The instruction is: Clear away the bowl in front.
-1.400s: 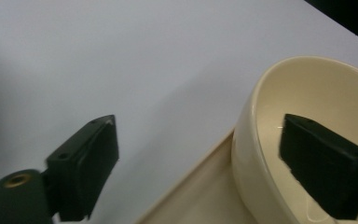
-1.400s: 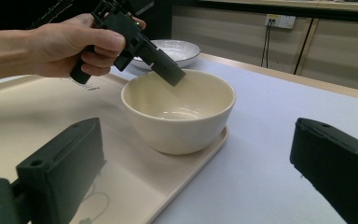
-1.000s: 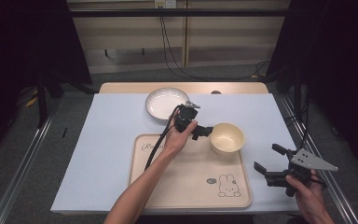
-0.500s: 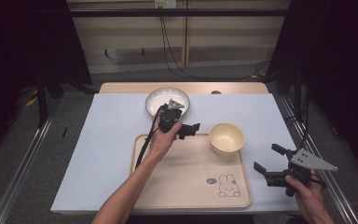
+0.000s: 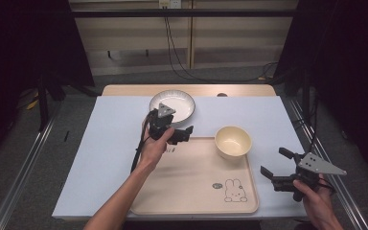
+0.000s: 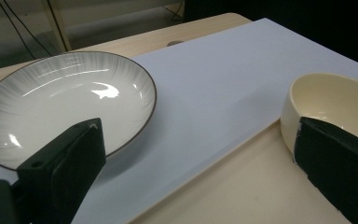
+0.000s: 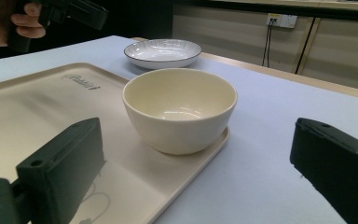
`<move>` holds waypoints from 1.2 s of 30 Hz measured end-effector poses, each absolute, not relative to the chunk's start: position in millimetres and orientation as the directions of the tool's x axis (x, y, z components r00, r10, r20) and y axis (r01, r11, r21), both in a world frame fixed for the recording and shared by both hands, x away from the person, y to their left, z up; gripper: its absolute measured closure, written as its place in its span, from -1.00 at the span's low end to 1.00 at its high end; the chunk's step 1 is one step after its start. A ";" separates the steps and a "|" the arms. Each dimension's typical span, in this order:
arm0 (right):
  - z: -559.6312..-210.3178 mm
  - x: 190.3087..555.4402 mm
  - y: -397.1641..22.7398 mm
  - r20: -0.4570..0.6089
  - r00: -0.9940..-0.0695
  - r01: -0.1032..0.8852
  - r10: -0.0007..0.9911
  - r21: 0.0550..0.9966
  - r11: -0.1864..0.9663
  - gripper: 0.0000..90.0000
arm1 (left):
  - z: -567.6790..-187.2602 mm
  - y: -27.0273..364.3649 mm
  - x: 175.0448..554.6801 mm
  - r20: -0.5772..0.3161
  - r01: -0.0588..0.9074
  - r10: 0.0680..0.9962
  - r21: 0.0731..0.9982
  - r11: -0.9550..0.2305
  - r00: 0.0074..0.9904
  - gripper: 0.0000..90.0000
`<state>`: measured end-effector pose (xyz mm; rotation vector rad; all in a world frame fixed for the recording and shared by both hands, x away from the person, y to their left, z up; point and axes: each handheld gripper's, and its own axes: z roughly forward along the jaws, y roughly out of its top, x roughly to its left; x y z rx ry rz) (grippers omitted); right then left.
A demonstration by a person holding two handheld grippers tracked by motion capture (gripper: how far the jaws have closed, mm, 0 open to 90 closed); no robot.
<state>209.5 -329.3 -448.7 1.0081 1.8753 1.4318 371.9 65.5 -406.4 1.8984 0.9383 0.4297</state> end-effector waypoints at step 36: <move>-449.4 210.1 -328.6 0.005 -0.551 0.230 0.834 0.962 0.146 -0.95 | -412.7 194.3 276.4 -0.051 0.383 0.883 0.912 -0.149 0.466 -0.96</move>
